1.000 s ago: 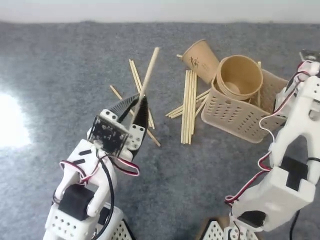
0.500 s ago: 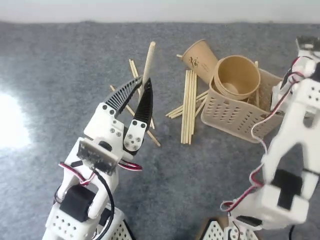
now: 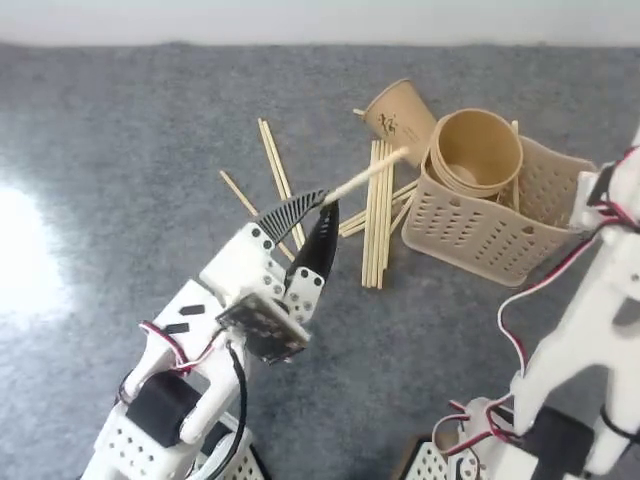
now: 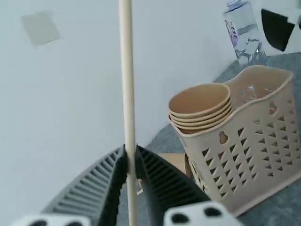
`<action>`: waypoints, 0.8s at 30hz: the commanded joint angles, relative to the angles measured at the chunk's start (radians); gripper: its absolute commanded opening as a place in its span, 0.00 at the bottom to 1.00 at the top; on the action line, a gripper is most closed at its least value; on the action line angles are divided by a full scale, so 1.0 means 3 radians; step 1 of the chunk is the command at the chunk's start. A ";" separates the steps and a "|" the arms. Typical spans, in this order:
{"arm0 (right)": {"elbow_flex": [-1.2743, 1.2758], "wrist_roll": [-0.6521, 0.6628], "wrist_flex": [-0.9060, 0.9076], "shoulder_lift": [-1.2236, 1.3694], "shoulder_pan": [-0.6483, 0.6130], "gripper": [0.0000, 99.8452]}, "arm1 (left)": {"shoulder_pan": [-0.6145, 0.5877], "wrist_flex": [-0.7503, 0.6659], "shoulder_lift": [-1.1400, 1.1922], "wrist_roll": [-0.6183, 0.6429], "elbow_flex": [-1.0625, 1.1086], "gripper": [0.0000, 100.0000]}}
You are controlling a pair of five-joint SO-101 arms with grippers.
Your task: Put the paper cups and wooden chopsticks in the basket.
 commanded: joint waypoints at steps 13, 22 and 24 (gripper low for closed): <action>-0.0036 0.0092 0.0100 -0.0130 0.0632 0.22 | 0.0031 -0.1033 0.0450 0.0864 -0.0601 0.01; 0.0967 0.0118 -0.0596 -0.0161 0.1066 0.22 | 0.0128 -0.1018 0.1831 0.1212 -0.1726 0.01; 0.1176 0.0118 -0.0724 -0.0161 0.1128 0.22 | 0.0230 -0.0910 0.2061 0.1284 -0.1905 0.01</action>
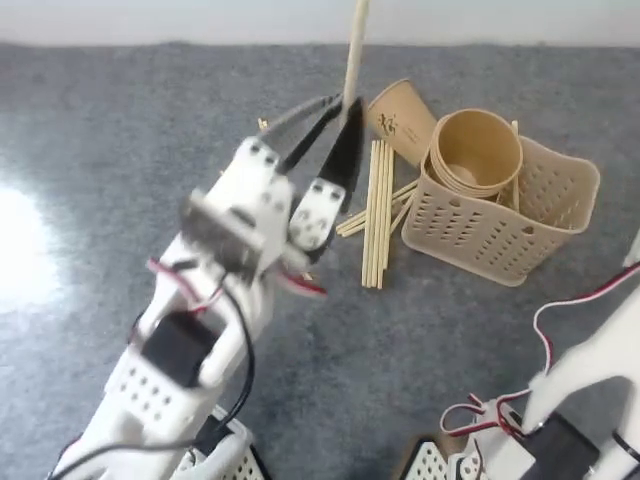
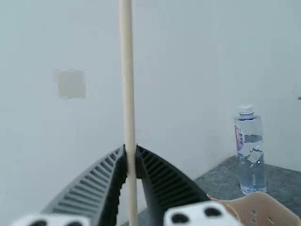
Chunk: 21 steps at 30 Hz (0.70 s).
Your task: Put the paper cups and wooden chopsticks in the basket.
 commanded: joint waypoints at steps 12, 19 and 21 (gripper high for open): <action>0.1862 0.0215 -0.1649 -0.0074 0.0749 0.22 | 0.0864 0.0102 0.1345 0.0675 -0.1245 0.01; 0.2905 0.0184 -0.2534 -0.0069 0.0693 0.22 | 0.0967 -0.0563 0.1862 0.0731 -0.1332 0.01; 0.3120 0.0184 -0.2631 -0.0069 0.0632 0.22 | 0.1043 -0.0762 0.2046 0.0634 -0.1332 0.01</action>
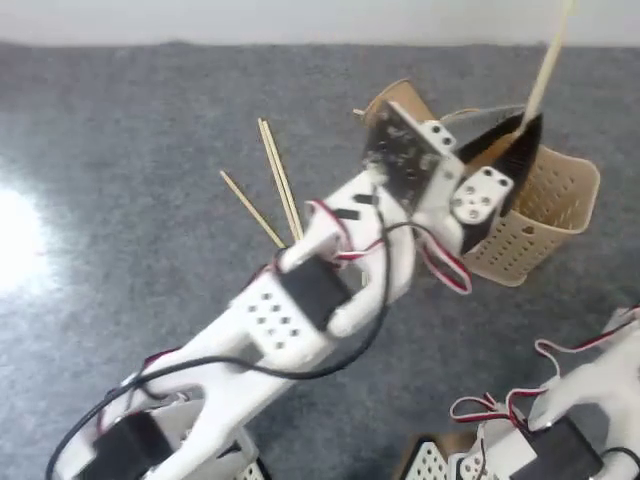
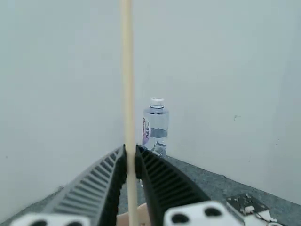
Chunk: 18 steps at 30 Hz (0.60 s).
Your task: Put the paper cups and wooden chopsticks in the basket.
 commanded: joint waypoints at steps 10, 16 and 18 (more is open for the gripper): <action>0.0829 -0.0113 -0.0923 -0.0069 -0.0279 0.22 | 0.0184 -0.0798 0.0951 -0.0194 -0.0386 0.01; 0.0839 -0.0087 -0.0954 -0.0100 -0.0361 0.22 | 0.0128 -0.0798 0.1427 -0.0199 -0.0596 0.01; 0.0839 -0.0087 -0.0954 -0.0100 -0.0355 0.22 | 0.0051 -0.0798 0.1534 -0.0199 -0.0678 0.01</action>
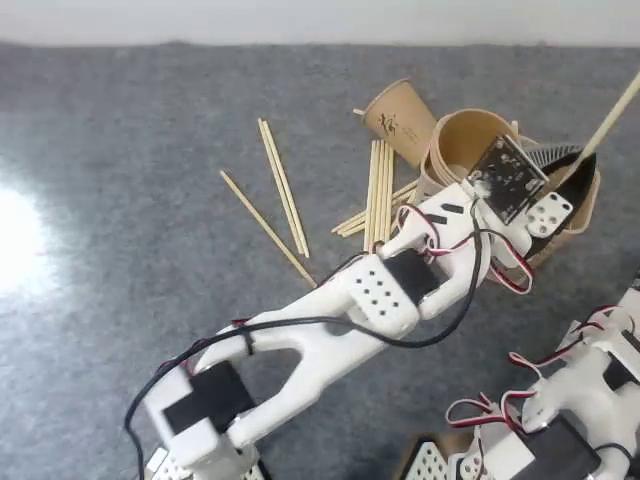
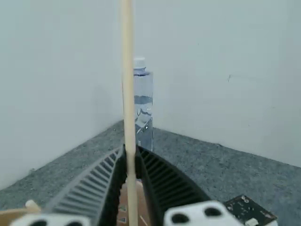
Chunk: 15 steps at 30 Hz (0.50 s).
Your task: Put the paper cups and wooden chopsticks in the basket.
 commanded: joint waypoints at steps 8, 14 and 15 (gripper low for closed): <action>-0.0010 -0.0015 -0.0059 -0.0074 -0.0079 0.22 | -0.0199 -0.0087 0.0159 -0.0332 -0.0335 0.08; -0.0010 0.0077 -0.0059 -0.0069 -0.0090 0.22 | -0.0133 -0.0082 0.0164 -0.0251 -0.0120 0.21; -0.0010 0.0082 -0.0059 -0.0069 -0.0090 0.22 | -0.0107 -0.0082 0.0159 -0.0251 -0.0079 0.21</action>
